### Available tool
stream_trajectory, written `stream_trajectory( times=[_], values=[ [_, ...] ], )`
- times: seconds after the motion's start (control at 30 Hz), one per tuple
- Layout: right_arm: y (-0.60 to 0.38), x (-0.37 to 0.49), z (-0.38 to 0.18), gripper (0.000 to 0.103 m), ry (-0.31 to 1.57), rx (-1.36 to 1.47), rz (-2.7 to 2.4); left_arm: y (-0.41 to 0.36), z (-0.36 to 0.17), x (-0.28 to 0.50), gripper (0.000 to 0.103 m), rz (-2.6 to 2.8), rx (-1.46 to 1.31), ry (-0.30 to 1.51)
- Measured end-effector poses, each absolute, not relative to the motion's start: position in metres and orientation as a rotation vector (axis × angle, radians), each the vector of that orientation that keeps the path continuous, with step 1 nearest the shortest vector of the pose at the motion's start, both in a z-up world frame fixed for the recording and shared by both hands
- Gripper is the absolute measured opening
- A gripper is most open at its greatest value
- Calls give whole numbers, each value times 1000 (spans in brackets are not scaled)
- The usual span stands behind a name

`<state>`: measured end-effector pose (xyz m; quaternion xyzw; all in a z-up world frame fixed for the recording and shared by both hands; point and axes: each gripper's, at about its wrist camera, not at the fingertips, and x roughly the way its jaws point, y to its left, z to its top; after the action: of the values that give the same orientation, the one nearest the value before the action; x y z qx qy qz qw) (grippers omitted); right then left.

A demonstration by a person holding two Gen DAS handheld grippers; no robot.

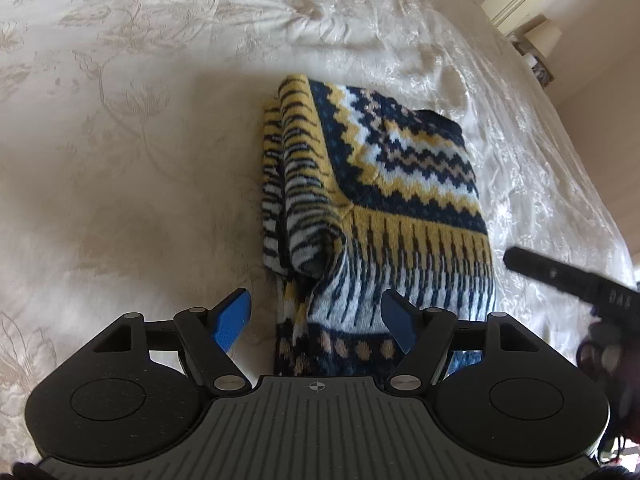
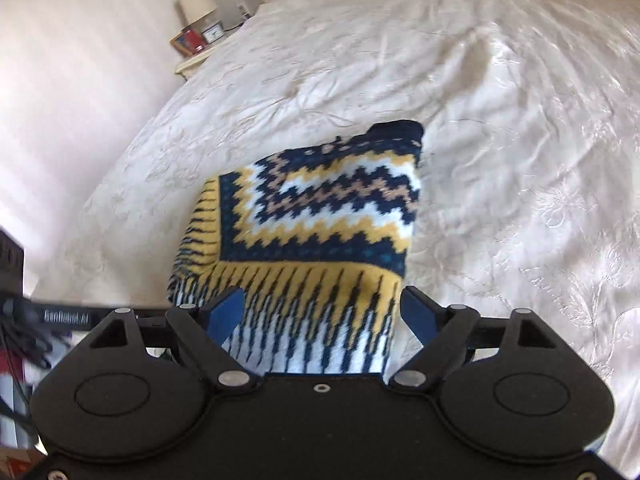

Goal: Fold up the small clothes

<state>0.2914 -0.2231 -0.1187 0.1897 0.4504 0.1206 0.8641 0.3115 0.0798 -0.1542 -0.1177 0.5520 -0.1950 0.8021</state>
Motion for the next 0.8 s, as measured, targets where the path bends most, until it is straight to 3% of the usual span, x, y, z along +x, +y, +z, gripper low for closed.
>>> stream_trajectory(
  times=[0.73,0.8],
  values=[
    [-255,377,-208,86,1090,717,347,56,-203,329,72,-511,-387,1297],
    [-251,380,-208,83,1090,736,365,55,-205,332,73,-541,-418,1308]
  ],
)
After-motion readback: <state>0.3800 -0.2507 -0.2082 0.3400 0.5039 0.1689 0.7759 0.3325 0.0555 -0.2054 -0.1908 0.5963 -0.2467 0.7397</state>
